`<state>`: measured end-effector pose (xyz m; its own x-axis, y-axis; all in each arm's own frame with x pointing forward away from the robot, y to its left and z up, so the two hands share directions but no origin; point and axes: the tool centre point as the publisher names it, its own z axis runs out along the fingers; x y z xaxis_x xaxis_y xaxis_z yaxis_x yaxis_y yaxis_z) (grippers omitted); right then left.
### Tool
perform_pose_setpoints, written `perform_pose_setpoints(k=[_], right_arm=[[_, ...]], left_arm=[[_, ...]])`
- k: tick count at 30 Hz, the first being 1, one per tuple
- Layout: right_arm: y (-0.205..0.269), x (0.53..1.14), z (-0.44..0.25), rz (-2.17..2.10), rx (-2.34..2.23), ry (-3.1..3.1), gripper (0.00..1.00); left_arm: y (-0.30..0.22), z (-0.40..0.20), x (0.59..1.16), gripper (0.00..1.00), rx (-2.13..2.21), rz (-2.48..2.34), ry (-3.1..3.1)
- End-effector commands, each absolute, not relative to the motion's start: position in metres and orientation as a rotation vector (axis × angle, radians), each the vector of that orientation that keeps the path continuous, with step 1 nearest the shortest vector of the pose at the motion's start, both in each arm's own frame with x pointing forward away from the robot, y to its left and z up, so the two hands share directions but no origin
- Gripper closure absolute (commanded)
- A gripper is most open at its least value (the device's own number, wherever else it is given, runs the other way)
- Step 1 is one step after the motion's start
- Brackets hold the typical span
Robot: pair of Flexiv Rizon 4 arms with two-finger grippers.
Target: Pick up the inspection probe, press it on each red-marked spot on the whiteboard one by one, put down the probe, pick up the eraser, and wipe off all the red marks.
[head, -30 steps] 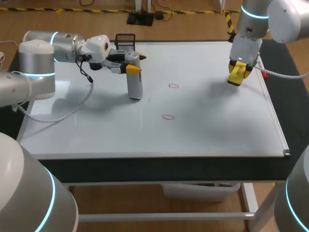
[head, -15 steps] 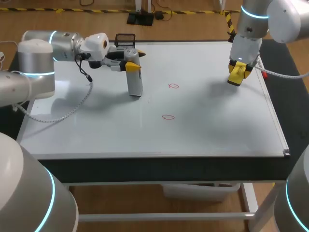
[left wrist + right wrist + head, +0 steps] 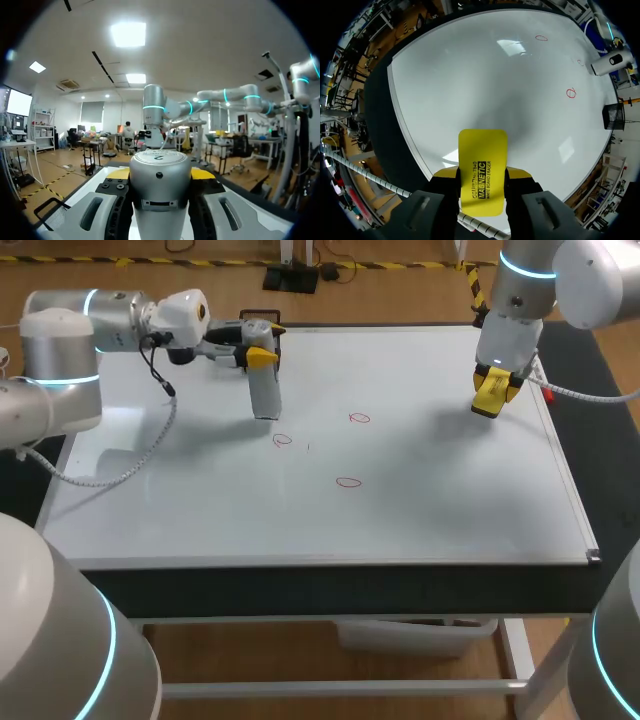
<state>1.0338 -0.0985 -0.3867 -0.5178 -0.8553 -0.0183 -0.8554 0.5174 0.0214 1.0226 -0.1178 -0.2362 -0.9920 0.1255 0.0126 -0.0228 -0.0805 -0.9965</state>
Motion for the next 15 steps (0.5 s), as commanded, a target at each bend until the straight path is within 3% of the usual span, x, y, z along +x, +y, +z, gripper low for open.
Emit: perform_pose_setpoints(k=[1, 15], right_arm=[[-0.099, 1.035, -0.386, 0.041, -1.544, 2.734, 1.00], [-0.099, 1.035, -0.386, 0.041, -1.544, 2.734, 1.00]], left_arm=[[-0.101, -0.229, 1.033, 1.00, -0.100, 2.237, -2.081], [-0.049, -0.224, 1.082, 1.00, -0.019, 2.303, -2.143]])
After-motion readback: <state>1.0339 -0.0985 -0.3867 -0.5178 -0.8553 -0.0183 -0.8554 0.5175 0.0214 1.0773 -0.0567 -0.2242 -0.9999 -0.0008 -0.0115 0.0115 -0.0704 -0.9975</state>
